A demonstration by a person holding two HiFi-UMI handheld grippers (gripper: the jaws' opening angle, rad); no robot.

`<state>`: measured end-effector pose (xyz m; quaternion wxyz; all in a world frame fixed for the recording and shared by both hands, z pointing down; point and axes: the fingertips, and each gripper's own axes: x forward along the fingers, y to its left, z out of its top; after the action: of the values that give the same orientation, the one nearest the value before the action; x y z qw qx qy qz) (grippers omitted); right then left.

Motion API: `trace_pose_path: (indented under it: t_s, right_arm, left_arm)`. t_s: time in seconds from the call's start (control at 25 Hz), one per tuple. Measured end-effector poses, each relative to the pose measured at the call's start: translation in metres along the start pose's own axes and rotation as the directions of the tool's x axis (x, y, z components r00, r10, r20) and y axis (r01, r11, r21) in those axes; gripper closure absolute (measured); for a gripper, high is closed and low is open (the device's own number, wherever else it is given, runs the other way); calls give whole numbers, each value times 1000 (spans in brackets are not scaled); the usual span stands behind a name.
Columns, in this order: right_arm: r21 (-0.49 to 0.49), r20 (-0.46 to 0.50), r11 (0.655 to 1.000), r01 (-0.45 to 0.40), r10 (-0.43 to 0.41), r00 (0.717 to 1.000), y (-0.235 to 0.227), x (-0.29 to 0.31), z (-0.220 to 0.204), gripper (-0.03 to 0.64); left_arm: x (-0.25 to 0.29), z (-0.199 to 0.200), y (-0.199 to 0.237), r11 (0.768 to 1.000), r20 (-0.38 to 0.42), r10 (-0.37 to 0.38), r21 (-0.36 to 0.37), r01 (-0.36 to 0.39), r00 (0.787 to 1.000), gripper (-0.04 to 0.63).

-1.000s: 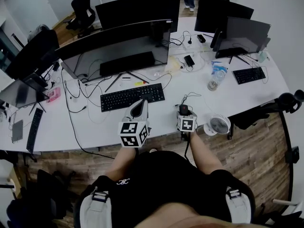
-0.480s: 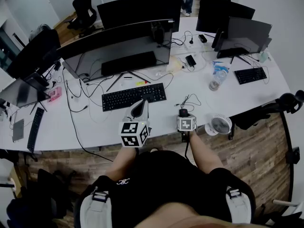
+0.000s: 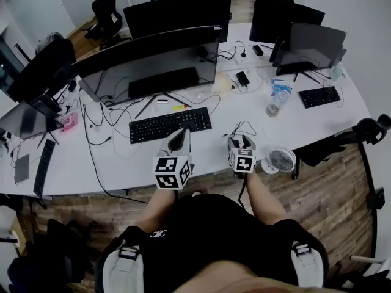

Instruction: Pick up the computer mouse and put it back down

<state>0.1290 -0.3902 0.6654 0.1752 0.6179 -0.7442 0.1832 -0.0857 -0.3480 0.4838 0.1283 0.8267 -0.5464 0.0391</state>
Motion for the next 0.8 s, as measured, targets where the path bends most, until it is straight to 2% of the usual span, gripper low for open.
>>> trace_pose_path:
  t_s: [0.04,0.12,0.16,0.32,0.4,0.48,0.6,0.8]
  right_arm:
    - [-1,63,1000,-1,1,998,1,-10,22,408]
    - [-19,182,1000,7,-3,983,3,-32,67,579]
    - [-30,239,999,10,-2,971,4,-44,90,612]
    - [-18,453,999,28,-17,891,0,-98,168,612]
    - [-3,529,999,38,-31,848,-4,-126,194,612]
    - [8,574,999,46,-42,818,-6,-145,210,612]
    - [20,587,999,47,-50,808,-8,-153,217,612]
    - [16,571,999,50,-50,819,-10,-148,212,612]
  left_arm:
    - [0,0,0,1000,0,1,-1,-1,1000,541]
    - [-1,1,0,1000,1,3,-1,-3,1000,541]
    - [-1,1,0,1000,3,3,-1,-3,1000,541]
    - [0,2,-4,1000,9,1,1,-1,1000,541]
    - [0,3,-5,1000,14,-1,3,1,1000,541]
    - [-1,4,-6,1000,15,-3,3,3,1000,541]
    - [2,4,-8,1000,14,-8,1,8,1000,541]
    - [7,4,-13,1000,15,-21,8,21,1000,541]
